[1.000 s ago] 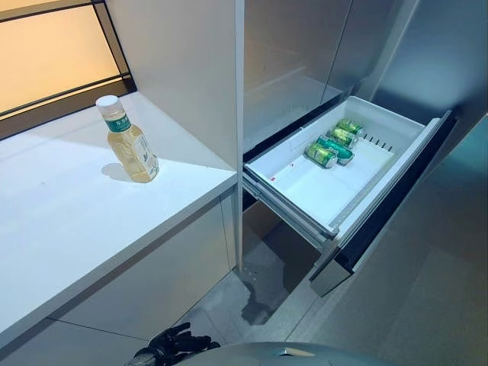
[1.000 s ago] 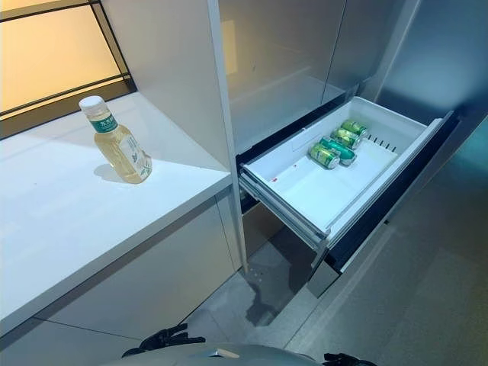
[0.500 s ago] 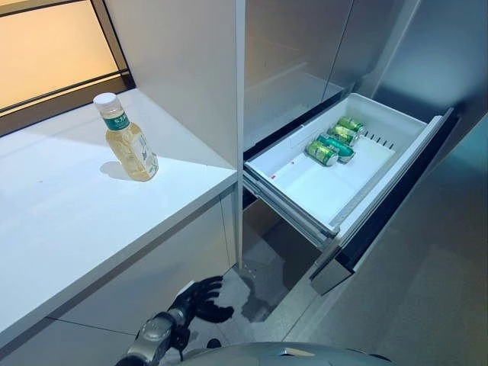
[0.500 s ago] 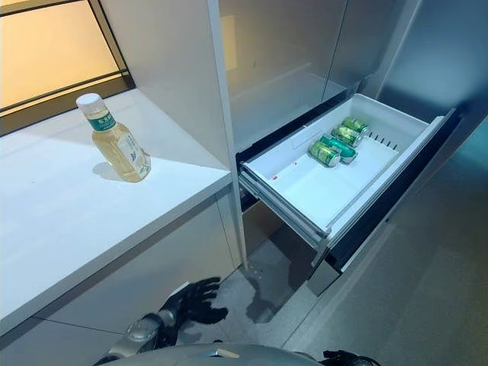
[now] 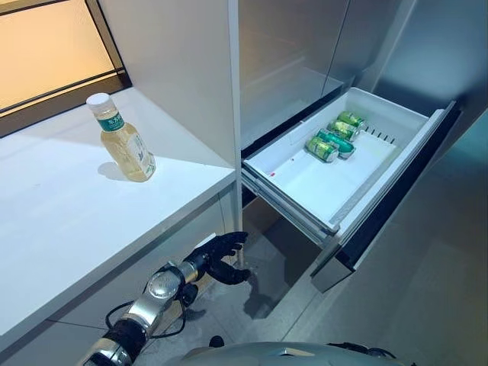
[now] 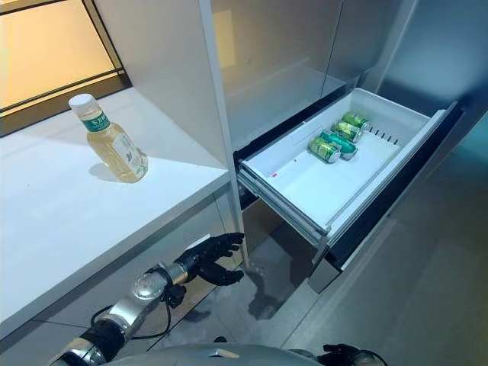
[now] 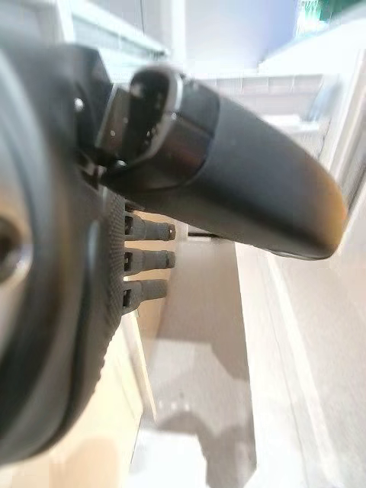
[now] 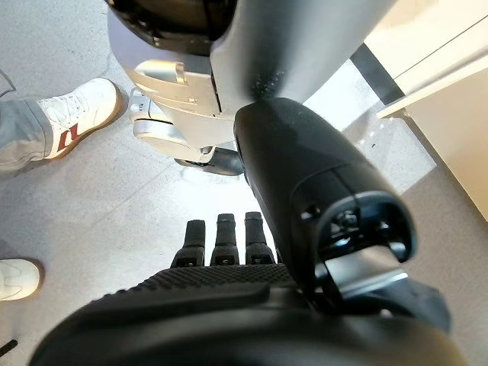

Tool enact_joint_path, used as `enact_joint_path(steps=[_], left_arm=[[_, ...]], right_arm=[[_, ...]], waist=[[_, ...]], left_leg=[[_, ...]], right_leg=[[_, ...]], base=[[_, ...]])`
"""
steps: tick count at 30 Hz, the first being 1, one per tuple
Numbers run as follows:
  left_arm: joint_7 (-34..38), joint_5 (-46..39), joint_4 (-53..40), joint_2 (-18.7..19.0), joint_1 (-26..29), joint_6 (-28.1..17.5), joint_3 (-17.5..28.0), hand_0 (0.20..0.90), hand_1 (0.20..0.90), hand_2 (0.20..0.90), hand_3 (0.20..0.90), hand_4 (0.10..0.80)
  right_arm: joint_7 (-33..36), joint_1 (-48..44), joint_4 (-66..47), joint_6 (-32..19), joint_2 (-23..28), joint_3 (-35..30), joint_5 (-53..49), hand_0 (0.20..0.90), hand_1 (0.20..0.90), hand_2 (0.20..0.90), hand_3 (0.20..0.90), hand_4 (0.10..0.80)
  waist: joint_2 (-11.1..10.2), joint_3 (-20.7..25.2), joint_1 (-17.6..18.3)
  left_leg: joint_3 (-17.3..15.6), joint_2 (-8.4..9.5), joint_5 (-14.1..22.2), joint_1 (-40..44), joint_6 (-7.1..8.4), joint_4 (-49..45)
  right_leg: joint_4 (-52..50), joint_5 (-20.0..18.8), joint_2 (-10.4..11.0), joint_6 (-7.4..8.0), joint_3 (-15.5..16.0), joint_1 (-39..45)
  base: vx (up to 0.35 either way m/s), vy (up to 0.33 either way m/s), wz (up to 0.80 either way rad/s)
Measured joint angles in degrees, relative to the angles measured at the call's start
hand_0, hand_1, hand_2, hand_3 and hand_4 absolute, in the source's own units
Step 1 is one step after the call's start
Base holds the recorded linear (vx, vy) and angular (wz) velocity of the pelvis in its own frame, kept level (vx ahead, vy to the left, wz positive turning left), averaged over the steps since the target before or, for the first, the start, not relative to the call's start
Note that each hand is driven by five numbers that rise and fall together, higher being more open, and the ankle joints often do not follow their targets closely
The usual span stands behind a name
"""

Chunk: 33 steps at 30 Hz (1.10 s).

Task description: Put drinks into fridge and close the fridge

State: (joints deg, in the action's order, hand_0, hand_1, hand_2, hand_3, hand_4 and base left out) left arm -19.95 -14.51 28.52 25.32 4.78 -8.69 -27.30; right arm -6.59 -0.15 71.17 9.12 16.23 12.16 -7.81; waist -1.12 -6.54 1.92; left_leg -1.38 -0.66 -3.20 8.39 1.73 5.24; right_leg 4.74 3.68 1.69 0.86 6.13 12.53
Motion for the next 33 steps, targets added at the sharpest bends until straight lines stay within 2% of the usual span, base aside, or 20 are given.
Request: enact_joint_path(steps=[12, 18, 27, 29, 31, 33], left_arm=[[-3.9, -11.9, -18.7, 0.8, 1.1, 2.4, 0.0, 0.9, 0.9, 0.9, 0.9, 0.8], [-5.9, -17.0, -26.9, 0.9, 4.1, 2.4, -0.1, 0.9, 0.9, 0.9, 0.9, 0.8], [0.9, -19.2, -35.3, 1.2, 7.0, -0.5, 0.1, 0.9, 0.9, 0.9, 0.9, 0.8], [-0.4, -19.4, -35.5, 4.9, 5.4, -4.3, 1.8, 0.9, 0.9, 0.9, 0.9, 0.8], [-6.5, -23.2, -35.8, 8.2, 1.5, -5.5, 8.4, 0.9, 0.9, 0.9, 0.9, 0.8], [-9.7, -27.5, -35.9, 8.9, -0.9, -5.9, 15.5, 0.9, 0.9, 0.9, 0.9, 0.8]], right_arm=[[1.2, 0.0, 0.0, -0.4, 0.1, 0.2, 0.1, 0.9, 0.9, 0.9, 0.9, 0.8], [2.1, 0.2, 0.0, -1.2, 0.1, 1.7, 0.1, 0.9, 0.9, 0.9, 0.9, 0.8], [3.0, 0.8, 0.2, -2.8, 0.2, 2.2, 0.1, 0.9, 0.9, 0.9, 0.9, 0.8], [3.3, 1.8, -1.1, -2.8, 0.4, 2.1, 0.0, 0.9, 0.9, 0.9, 0.9, 0.8], [3.6, 3.6, -3.0, -3.0, 0.7, 1.6, 0.0, 0.9, 0.9, 0.9, 0.9, 0.8], [3.6, 4.9, -3.0, -3.4, 0.8, 0.2, -0.1, 0.9, 0.9, 0.9, 0.9, 0.8]], waist=[[0.8, 0.3, -0.2], [1.1, 0.5, -0.2], [1.7, 1.0, -0.6], [1.8, 1.1, -0.7], [2.0, 1.2, -0.5], [2.1, 1.2, -1.7]], left_leg=[[1.0, 0.02, -0.1, 0.1, 0.16, 0.0], [1.7, 0.01, -0.3, 0.0, 0.27, 0.0], [2.2, -0.01, -0.4, -0.5, 0.36, 0.1], [2.7, -0.06, -0.6, -1.0, 0.51, 0.1], [3.0, 0.01, -0.6, -0.8, 0.52, 0.0], [3.4, 0.26, -0.6, -0.8, 0.49, -0.1]], right_leg=[[0.3, 0.0, 0.0, 0.0, 1.0, 0.8], [0.3, 0.0, -0.1, 0.0, 1.5, 0.9], [0.4, 0.0, -0.4, 0.0, 1.9, 0.8], [0.4, 0.0, -0.3, 0.0, 2.4, 0.5], [0.5, 0.1, -0.3, 0.04, 2.7, 0.8], [0.5, 0.3, 0.0, 0.25, 3.1, 0.9]], base=[[-0.007, 0.006, 0.04], [-0.007, -0.005, 0.04], [-0.027, -0.006, 0.01], [-0.018, 0.056, 0.11], [0.023, 0.026, 0.14], [0.016, -0.005, 0.09]])
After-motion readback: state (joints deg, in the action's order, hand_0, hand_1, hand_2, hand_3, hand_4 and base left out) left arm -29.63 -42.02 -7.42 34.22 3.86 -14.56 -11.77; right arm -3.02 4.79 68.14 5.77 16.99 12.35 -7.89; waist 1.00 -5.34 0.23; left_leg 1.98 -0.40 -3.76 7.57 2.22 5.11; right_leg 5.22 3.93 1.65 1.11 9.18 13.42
